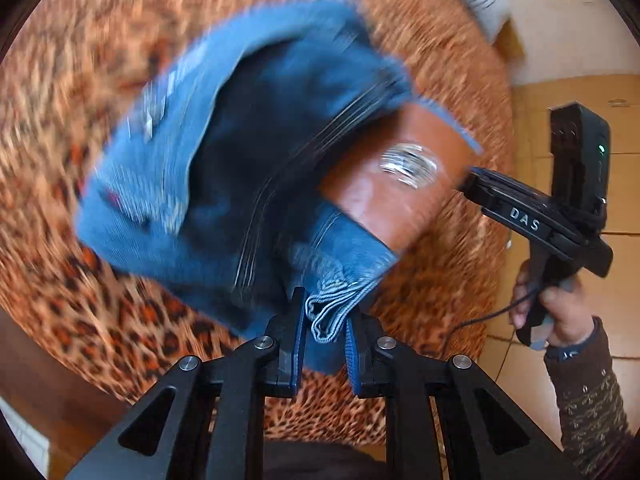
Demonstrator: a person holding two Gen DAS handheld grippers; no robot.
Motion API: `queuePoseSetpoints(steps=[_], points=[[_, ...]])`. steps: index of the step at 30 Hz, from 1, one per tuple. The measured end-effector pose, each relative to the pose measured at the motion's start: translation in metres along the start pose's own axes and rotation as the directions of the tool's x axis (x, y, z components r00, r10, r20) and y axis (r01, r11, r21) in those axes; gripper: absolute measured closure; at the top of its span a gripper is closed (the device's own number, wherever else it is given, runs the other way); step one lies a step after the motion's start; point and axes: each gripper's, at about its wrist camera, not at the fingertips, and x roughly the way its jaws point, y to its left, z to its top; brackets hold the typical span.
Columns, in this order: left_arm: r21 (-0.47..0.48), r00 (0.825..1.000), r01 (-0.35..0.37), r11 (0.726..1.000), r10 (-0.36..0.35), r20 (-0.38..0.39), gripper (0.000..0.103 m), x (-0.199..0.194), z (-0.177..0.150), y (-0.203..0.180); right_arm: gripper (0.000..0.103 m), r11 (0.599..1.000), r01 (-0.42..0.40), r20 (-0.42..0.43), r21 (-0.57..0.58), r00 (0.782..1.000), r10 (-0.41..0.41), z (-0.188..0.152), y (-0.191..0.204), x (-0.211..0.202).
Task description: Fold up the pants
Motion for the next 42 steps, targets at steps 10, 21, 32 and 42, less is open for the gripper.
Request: queuePoseSetpoints(steps=[10, 21, 32, 42], points=[[-0.191, 0.976, 0.206, 0.960, -0.189, 0.103, 0.050, -0.048, -0.023, 0.057, 0.026, 0.939, -0.120, 0.175, 0.323, 0.982, 0.065, -0.054, -0.066, -0.048], [-0.258, 0.983, 0.166, 0.952, -0.180, -0.031, 0.075, 0.008, -0.003, 0.036, 0.092, 0.922, -0.305, 0.177, 0.240, 0.947, 0.268, -0.013, -0.015, -0.018], [-0.023, 0.985, 0.149, 0.989, -0.146, 0.088, 0.070, -0.090, -0.013, 0.028, 0.051, 0.978, 0.100, 0.022, 0.182, 0.994, -0.106, -0.011, -0.015, -0.025], [-0.075, 0.982, -0.065, 0.995, 0.077, 0.173, 0.069, -0.048, 0.054, 0.037, 0.093, 0.998, 0.009, 0.203, -0.065, 0.979, 0.005, 0.065, 0.088, 0.011]])
